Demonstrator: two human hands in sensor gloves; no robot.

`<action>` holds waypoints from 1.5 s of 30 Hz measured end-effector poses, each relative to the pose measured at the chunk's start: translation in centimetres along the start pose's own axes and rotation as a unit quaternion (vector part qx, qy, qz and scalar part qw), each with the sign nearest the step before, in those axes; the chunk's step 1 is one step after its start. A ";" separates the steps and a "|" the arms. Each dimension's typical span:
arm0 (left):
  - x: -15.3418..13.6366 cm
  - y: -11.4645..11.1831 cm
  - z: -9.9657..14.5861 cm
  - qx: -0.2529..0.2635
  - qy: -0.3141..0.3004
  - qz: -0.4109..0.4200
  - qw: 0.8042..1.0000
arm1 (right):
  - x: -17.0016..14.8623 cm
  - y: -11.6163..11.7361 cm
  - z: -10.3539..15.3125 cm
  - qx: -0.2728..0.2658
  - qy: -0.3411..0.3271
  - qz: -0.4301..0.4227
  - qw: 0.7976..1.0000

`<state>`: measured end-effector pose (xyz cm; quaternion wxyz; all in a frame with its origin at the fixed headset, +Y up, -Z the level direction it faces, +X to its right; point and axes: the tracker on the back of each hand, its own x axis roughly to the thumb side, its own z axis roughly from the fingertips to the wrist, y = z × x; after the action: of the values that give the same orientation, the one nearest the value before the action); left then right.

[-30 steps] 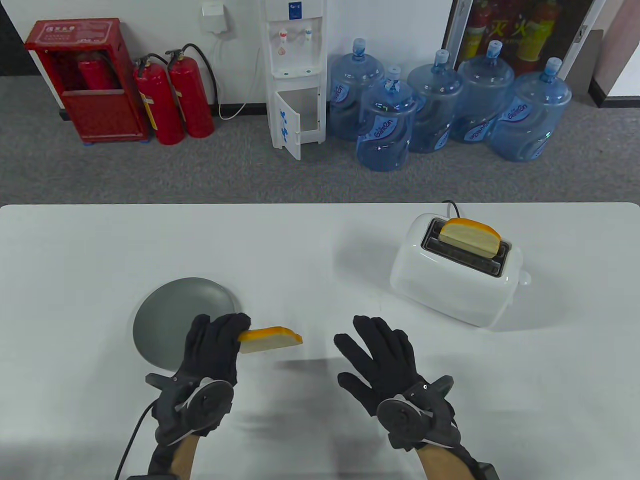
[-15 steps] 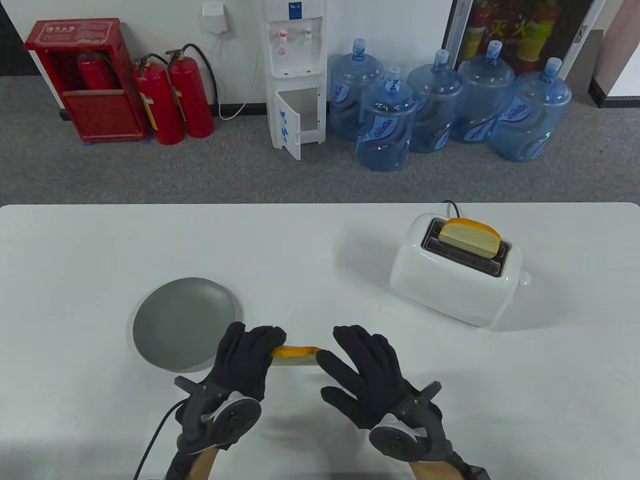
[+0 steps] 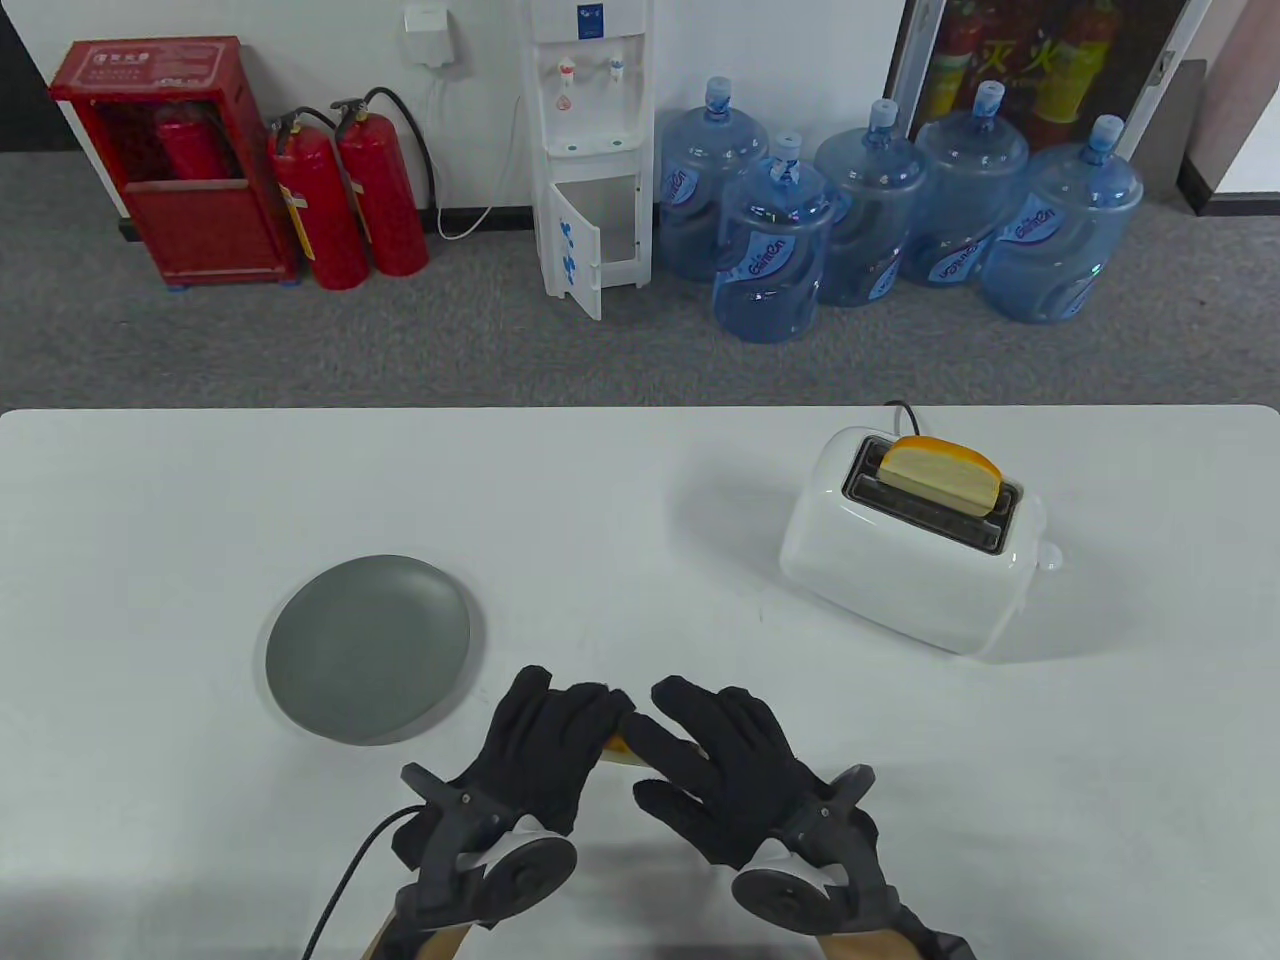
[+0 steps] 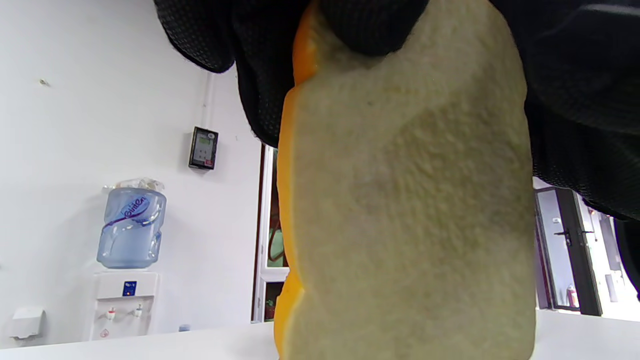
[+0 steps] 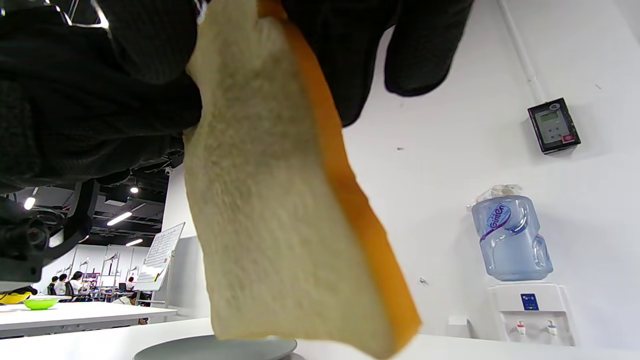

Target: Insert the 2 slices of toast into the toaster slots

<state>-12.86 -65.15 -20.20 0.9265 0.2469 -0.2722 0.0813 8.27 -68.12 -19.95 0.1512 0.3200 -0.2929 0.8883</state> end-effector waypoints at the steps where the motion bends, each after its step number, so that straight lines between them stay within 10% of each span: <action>1: 0.0 0.0 0.0 0.001 -0.001 0.001 1.000 | 0.0 0.0 0.0 -0.001 0.000 -0.002 1.000; 45: -1.0 0.3 0.5 -0.027 -0.005 0.018 0.999 | 1.1 -0.3 0.0 -0.054 -0.027 0.034 0.998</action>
<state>-14.05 -65.19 -20.26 0.9296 0.2178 -0.2835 0.0890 7.56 -67.77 -19.11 0.1300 0.3247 -0.3555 0.8668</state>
